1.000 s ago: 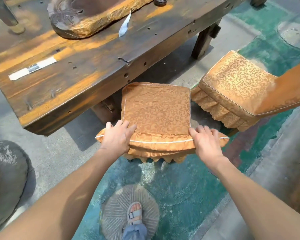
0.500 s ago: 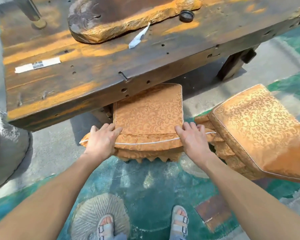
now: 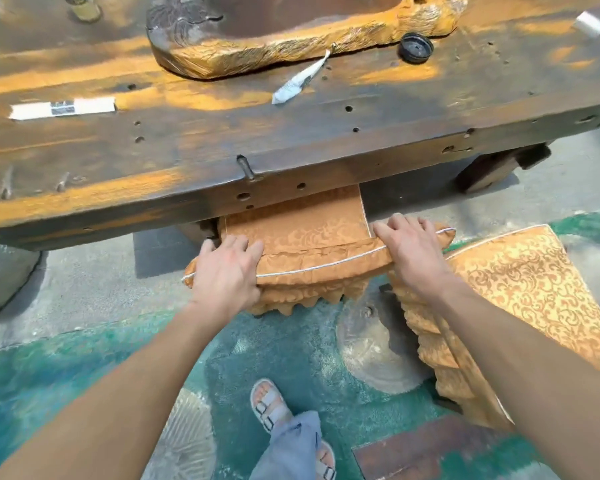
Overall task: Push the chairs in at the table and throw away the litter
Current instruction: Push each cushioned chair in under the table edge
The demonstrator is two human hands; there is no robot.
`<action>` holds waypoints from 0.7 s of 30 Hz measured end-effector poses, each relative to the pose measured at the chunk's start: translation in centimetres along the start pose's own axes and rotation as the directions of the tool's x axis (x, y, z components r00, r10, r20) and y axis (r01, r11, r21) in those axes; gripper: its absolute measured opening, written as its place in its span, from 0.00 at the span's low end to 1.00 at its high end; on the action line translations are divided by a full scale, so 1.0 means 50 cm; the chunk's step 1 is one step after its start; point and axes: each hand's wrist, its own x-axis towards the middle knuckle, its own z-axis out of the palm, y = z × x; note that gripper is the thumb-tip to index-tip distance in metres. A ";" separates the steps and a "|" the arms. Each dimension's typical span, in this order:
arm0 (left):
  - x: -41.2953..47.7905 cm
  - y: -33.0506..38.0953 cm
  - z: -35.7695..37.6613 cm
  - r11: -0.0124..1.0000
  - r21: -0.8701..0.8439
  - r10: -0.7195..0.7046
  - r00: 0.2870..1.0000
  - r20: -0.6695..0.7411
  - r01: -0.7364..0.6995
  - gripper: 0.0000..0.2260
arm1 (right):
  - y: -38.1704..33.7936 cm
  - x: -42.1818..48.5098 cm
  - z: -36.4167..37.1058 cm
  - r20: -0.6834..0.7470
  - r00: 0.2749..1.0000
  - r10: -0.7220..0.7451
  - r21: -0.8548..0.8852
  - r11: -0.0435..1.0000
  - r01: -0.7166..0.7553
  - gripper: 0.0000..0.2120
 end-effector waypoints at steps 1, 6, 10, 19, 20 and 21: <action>0.014 0.009 0.001 1.000 -0.016 0.012 1.000 -0.016 -0.012 0.21 | 0.020 0.021 -0.001 -0.009 1.000 -0.014 -0.020 1.000 0.014 0.24; 0.102 0.010 -0.014 0.997 -0.033 0.067 0.995 -0.074 -0.070 0.20 | 0.091 0.139 -0.015 -0.010 0.993 -0.118 -0.070 0.991 0.117 0.29; 0.178 -0.032 -0.030 0.998 0.003 0.060 0.996 -0.066 -0.059 0.21 | 0.093 0.231 -0.025 -0.027 0.991 -0.128 -0.053 0.991 0.127 0.27; 0.250 -0.089 -0.052 1.000 0.025 0.010 1.000 -0.009 -0.010 0.25 | 0.084 0.314 -0.027 -0.058 0.972 -0.227 -0.006 0.974 0.227 0.27; 0.249 -0.087 -0.054 0.999 0.036 0.007 1.000 -0.009 -0.006 0.25 | 0.085 0.314 -0.029 -0.059 0.971 -0.232 -0.006 0.973 0.232 0.27; 0.249 -0.086 -0.057 0.999 0.039 -0.004 1.000 -0.006 0.004 0.26 | 0.085 0.315 -0.032 -0.060 0.969 -0.238 -0.001 0.971 0.238 0.27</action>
